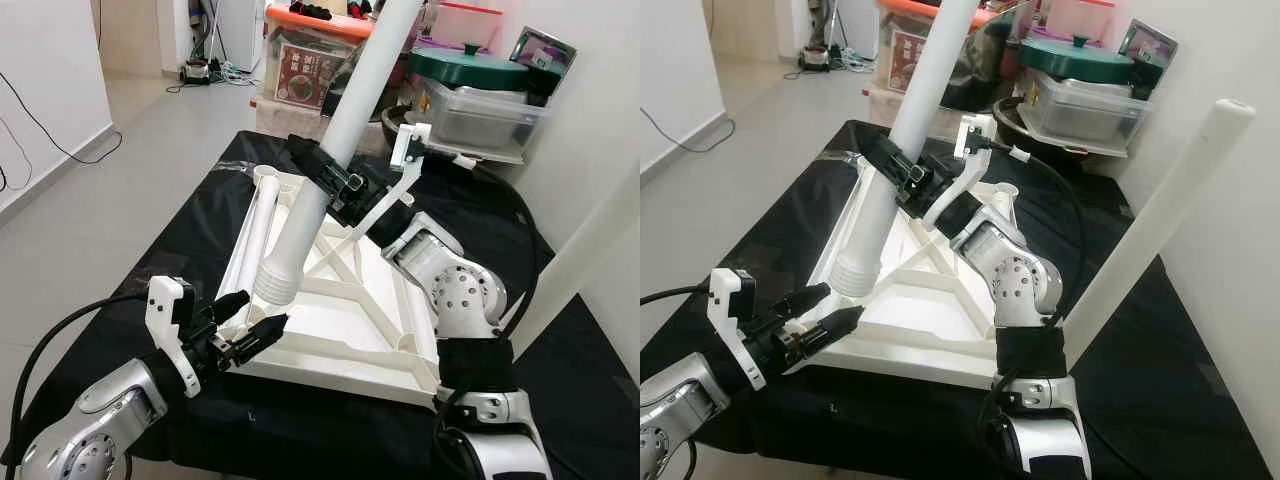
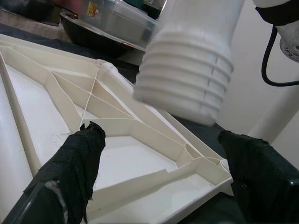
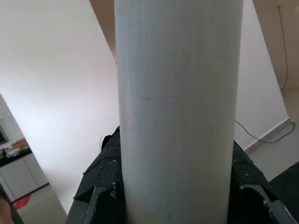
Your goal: Building children table
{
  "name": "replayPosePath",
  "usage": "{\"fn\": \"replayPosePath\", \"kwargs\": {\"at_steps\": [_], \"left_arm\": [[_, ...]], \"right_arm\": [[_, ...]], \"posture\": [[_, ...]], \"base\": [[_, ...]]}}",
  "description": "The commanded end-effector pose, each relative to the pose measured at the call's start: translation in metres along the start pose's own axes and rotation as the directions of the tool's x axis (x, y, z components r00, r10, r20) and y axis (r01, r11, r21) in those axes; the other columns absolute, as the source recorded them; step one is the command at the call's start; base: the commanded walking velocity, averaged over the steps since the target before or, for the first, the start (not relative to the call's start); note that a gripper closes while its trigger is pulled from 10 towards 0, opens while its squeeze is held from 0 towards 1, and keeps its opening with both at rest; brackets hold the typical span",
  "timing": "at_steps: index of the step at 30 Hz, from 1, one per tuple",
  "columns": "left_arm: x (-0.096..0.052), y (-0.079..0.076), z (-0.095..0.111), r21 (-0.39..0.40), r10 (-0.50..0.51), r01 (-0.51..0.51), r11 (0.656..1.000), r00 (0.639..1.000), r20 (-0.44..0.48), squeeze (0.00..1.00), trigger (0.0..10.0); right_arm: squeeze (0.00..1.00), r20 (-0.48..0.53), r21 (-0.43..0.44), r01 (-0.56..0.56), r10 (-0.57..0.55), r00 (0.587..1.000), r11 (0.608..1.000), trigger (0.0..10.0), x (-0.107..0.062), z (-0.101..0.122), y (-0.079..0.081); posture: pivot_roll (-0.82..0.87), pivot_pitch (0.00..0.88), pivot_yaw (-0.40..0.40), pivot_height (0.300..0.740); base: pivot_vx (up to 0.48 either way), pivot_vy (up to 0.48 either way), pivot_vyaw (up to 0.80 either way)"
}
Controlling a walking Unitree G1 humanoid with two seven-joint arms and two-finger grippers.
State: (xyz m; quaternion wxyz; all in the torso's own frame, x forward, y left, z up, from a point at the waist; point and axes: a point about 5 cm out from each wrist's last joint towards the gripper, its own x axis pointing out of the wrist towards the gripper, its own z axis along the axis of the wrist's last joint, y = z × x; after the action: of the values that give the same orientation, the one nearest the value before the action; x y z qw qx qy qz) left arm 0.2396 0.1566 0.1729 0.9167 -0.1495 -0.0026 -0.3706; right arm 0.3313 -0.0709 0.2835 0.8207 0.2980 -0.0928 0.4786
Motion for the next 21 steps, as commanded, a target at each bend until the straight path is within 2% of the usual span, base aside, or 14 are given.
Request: {"fn": "replayPosePath", "kwargs": {"at_steps": [1,16,21], "left_arm": [[0.003,-0.005,-0.001,0.032,-0.031,0.032,0.999,0.999,-0.036,0.0,10.0],[0.009,-0.003,0.005,0.057,-0.056,0.058,0.997,0.998,-0.03,0.0,10.0],[0.02,-0.011,0.006,0.061,-0.122,0.124,0.99,0.992,-0.038,0.0,10.0]], "right_arm": [[0.0,0.003,-0.02,-0.012,0.012,1.0,1.0,0.0,-0.005,0.002,0.001],[0.0,-0.08,-0.038,-0.107,0.103,0.991,0.994,0.0,-0.01,-0.014,0.011],[0.0,-0.101,-0.045,-0.115,0.11,0.989,0.992,0.0,-0.009,-0.021,0.014]], "posture": [[0.14,0.0,-0.166,0.74],[0.14,0.0,-0.159,0.74],[0.14,0.0,-0.152,0.74]], "base": [[0.0,0.0,0.0],[0.0,0.0,0.0],[0.0,0.0,0.0]]}}
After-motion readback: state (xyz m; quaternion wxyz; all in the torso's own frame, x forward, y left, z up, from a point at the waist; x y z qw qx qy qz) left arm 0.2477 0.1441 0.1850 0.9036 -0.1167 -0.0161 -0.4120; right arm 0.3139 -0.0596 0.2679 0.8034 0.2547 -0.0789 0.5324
